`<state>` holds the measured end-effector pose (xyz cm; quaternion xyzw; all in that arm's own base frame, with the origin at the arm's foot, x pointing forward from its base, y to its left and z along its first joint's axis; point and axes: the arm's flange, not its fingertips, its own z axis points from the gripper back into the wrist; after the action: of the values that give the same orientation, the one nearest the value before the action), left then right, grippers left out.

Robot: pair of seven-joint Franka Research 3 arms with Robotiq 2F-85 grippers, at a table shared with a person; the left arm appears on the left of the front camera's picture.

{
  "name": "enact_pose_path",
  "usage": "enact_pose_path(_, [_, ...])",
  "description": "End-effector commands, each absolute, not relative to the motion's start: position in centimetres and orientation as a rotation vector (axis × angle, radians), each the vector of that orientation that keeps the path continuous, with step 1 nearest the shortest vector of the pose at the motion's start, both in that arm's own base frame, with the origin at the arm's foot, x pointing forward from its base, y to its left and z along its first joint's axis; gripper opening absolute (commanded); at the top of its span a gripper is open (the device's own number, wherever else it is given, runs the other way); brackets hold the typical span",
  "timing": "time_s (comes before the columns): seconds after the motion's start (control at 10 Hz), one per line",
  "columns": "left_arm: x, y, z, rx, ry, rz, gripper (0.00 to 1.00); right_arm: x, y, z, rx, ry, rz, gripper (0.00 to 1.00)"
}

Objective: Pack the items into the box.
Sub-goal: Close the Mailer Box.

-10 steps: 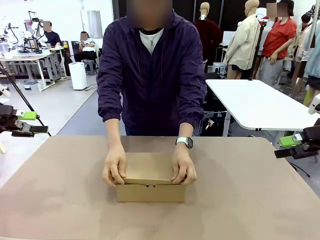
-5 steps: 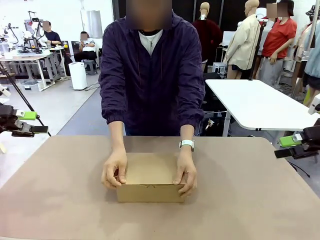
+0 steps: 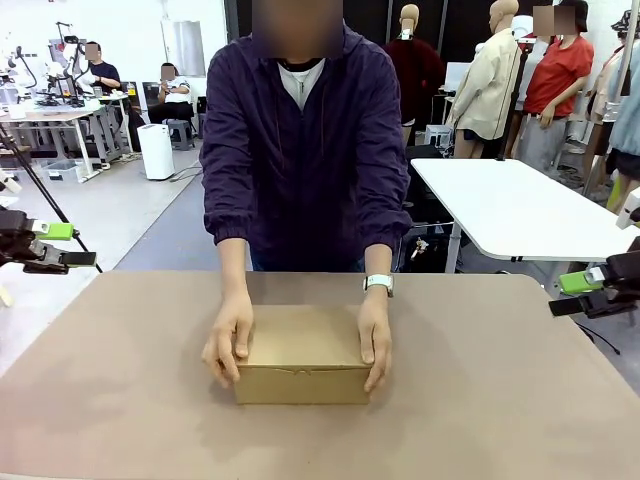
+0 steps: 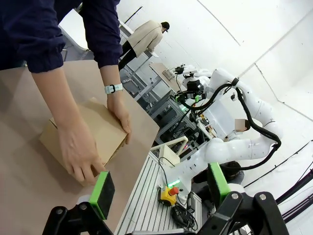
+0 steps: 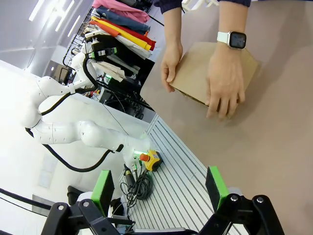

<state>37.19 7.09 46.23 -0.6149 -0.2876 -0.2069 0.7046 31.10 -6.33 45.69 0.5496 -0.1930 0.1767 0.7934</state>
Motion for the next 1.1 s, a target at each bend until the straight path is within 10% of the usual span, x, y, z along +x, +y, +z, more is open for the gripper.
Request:
enact_pose_path(0.0, [37.13, 7.20, 46.61, -1.372, -0.654, -0.456, 1.00, 31.13, -6.20, 46.08, 1.207, -0.428, 0.376, 1.00])
enact_pose_path(1.0, [37.13, 7.20, 46.61, -1.372, -0.654, -0.456, 1.00, 31.13, -6.20, 46.08, 1.207, -0.428, 0.376, 1.00])
